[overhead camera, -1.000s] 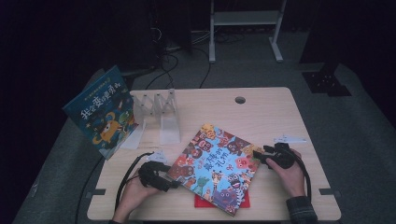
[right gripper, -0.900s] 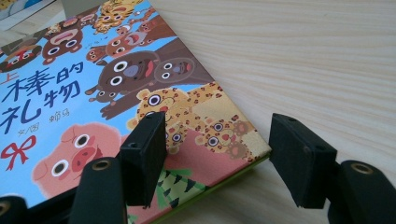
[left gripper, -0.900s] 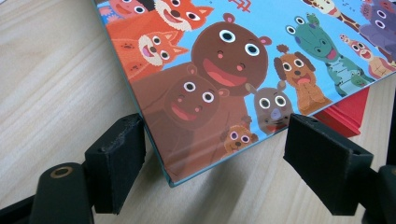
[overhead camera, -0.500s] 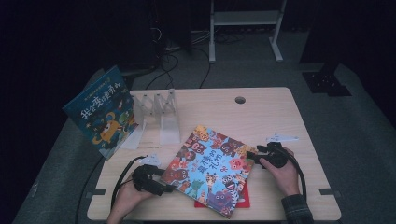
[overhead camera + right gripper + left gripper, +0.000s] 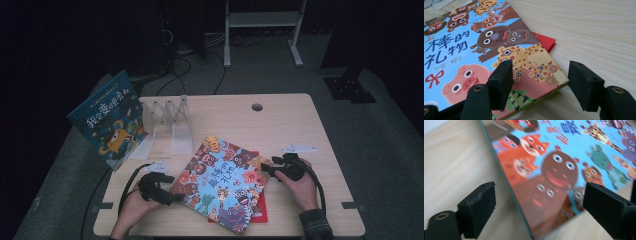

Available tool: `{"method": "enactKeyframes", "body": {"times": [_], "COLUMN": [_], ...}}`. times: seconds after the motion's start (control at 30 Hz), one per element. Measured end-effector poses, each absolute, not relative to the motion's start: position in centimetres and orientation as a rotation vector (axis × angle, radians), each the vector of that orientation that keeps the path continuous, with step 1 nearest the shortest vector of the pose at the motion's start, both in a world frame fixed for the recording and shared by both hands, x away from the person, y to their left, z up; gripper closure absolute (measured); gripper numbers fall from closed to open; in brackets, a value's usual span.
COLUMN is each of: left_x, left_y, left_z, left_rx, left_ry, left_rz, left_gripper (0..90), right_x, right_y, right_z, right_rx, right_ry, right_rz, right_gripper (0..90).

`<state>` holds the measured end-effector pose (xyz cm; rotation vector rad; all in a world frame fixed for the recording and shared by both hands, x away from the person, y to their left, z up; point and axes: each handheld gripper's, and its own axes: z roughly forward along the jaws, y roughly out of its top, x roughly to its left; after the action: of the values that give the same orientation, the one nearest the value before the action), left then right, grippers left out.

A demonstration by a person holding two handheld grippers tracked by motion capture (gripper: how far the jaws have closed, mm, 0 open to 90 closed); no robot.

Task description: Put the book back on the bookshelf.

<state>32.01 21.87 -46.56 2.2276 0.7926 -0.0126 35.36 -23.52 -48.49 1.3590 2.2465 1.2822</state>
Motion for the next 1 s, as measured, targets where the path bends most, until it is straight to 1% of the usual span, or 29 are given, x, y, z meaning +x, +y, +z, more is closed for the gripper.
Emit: {"method": "enactKeyframes", "body": {"times": [0.3,0.5,0.53,0.57,0.6,0.8,0.9,1.0], "left_x": [35.1,36.8,36.9,36.9,37.0,37.1,37.2,37.2], "left_y": [20.8,19.7,19.5,19.5,19.2,18.6,18.2,17.9], "left_z": [-45.9,-46.4,-46.6,-46.6,-47.0,-47.5,-47.8,-48.0], "left_rx": [2.19,2.203,2.209,2.209,2.227,2.235,2.228,2.237], "left_ry": [0.784,0.808,0.812,0.812,0.817,0.806,0.798,0.801], "left_rz": [-0.02,-0.056,-0.084,-0.084,-0.119,-0.158,-0.208,-0.233], "left_gripper": [7.5,6.5,6.5,6.5,6.5,6.2,6.1,3.7], "right_x": [35.4,35.4,35.4,35.4,35.3,35.3,35.3,35.3], "right_y": [-23.5,-23.5,-23.5,-23.5,-23.5,-23.5,-23.5,-23.5], "right_z": [-48.5,-48.5,-48.5,-48.5,-48.5,-48.5,-48.5,-48.5], "right_rx": [1.357,1.354,1.353,1.353,1.351,1.347,1.34,1.33], "right_ry": [2.247,2.247,2.246,2.246,2.245,2.245,2.247,2.246], "right_rz": [1.284,1.285,1.286,1.286,1.287,1.287,1.281,1.278], "right_gripper": [36.0,36.0,36.0,36.0,36.0,36.0,36.0,36.0]}}
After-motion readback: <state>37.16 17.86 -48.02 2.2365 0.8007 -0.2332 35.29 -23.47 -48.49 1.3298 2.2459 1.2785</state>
